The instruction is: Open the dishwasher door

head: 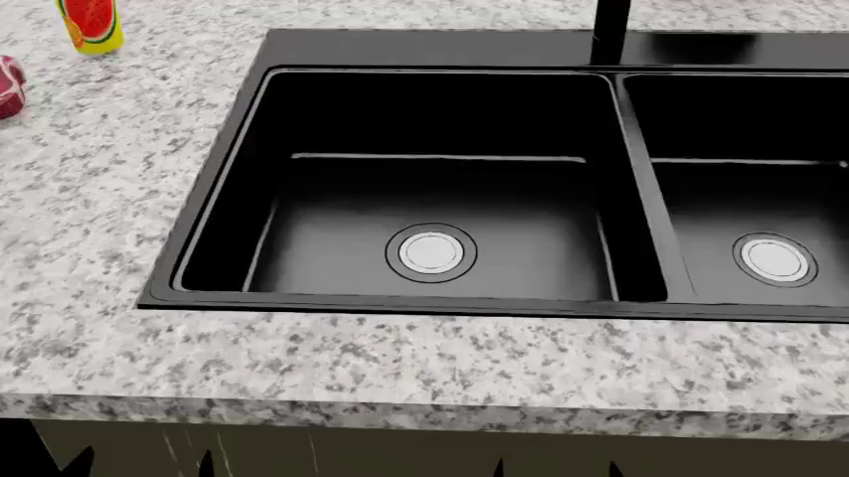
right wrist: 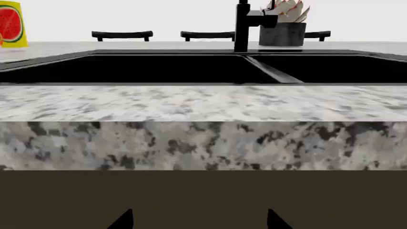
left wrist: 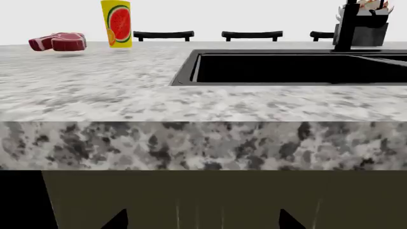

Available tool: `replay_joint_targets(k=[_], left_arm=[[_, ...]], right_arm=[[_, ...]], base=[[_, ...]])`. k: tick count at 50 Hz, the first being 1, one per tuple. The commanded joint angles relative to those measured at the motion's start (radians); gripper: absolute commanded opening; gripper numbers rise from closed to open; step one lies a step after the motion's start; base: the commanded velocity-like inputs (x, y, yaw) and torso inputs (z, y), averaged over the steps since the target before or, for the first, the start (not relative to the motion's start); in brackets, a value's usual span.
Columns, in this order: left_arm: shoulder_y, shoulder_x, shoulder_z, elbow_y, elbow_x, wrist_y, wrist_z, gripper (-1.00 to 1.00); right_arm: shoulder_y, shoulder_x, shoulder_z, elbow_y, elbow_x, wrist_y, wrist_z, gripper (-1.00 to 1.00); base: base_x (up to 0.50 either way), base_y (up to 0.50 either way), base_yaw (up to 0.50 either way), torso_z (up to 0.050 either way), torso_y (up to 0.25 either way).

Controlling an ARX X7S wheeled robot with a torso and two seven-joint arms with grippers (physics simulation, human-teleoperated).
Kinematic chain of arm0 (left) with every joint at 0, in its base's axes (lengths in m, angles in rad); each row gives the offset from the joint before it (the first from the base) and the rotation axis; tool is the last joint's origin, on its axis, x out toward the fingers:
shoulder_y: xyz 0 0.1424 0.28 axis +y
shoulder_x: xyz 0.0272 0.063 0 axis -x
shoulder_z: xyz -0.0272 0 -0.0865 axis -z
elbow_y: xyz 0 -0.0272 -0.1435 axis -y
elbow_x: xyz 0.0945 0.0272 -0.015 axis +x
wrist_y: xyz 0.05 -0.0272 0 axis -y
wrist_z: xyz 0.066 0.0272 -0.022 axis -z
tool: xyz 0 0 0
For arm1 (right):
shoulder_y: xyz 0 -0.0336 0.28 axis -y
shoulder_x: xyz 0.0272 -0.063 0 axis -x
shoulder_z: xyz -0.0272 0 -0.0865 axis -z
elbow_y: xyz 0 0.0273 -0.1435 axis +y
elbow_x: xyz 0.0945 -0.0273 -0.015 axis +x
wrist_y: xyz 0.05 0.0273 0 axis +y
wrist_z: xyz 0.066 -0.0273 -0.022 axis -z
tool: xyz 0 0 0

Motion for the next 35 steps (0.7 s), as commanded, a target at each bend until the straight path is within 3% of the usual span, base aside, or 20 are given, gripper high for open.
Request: replay_joint_targets(k=[1, 2, 18, 35], left_arm=[[0.002, -0.051, 0.06, 0.006, -0.051, -0.001, -0.061, 1.0], [-0.014, -0.052, 0.063, -0.004, -0.051, -0.004, -0.064, 1.0], [-0.007, -0.075, 0.095, -0.021, -0.067, 0.022, -0.092, 1.0], [-0.01, -0.094, 0.113, 0.008, -0.091, 0.012, -0.115, 1.0]], right_arm=[[0.0, 0.15, -0.255, 0.011, 0.208, -0.041, 0.247, 1.0], [0.032, 0.207, -0.255, 0.035, 0.197, -0.052, 0.252, 1.0], [0.024, 0.205, -0.27, 0.044, 0.185, -0.052, 0.272, 1.0], [0.031, 0.207, -0.275, 0.051, 0.194, -0.058, 0.279, 1.0]], base=[[0.0, 0.0, 0.0, 0.0, 0.0], [0.0, 0.0, 0.0, 0.0, 0.0], [0.0, 0.0, 0.0, 0.0, 0.0], [-0.28, 0.0, 0.0, 0.0, 0.0]])
